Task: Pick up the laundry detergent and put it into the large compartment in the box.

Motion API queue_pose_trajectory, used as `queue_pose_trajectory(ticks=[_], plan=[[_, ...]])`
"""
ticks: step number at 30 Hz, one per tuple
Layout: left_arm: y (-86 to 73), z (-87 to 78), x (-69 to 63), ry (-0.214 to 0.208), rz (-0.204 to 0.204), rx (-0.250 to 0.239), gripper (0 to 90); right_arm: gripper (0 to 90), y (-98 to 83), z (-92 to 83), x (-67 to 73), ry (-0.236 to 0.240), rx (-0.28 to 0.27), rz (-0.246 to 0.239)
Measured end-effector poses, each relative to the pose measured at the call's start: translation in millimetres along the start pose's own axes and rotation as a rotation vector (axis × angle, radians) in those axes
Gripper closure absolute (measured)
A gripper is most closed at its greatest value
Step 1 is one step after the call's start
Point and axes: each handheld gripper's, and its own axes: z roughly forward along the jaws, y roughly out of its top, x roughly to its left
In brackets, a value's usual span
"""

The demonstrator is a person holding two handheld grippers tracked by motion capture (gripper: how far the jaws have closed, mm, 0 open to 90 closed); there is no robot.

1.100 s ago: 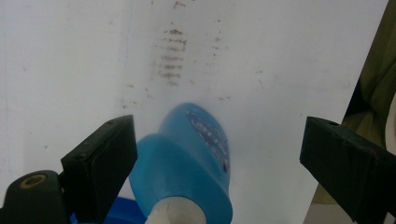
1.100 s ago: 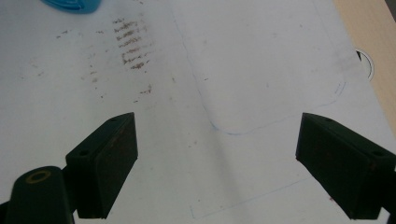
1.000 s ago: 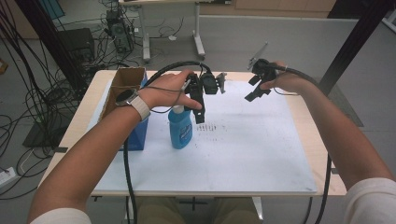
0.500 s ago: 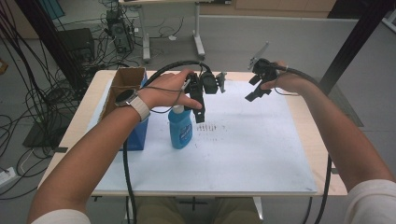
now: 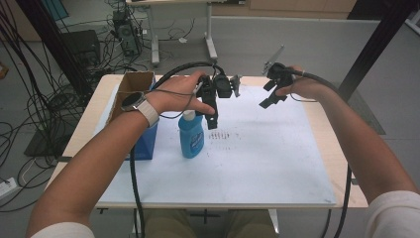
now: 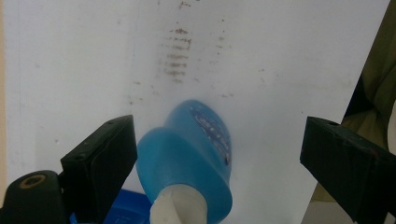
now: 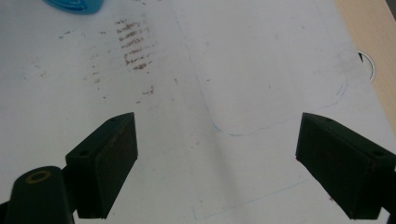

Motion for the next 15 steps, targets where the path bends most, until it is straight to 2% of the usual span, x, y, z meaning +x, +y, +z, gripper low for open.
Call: queue_pose_trajectory(ticks=[8, 15], plan=[[-3.2, -1.7, 3.2, 0.002, -0.024, -0.006, 11.2, 12.5, 0.4, 0.6, -0.3, 0.002, -0.001, -0.002], [-4.5, -4.5, 2.6, 0.023, -0.045, -0.008, 10.7, 12.5, 0.2, -0.6, 0.1, 0.001, 0.0, 0.0]])
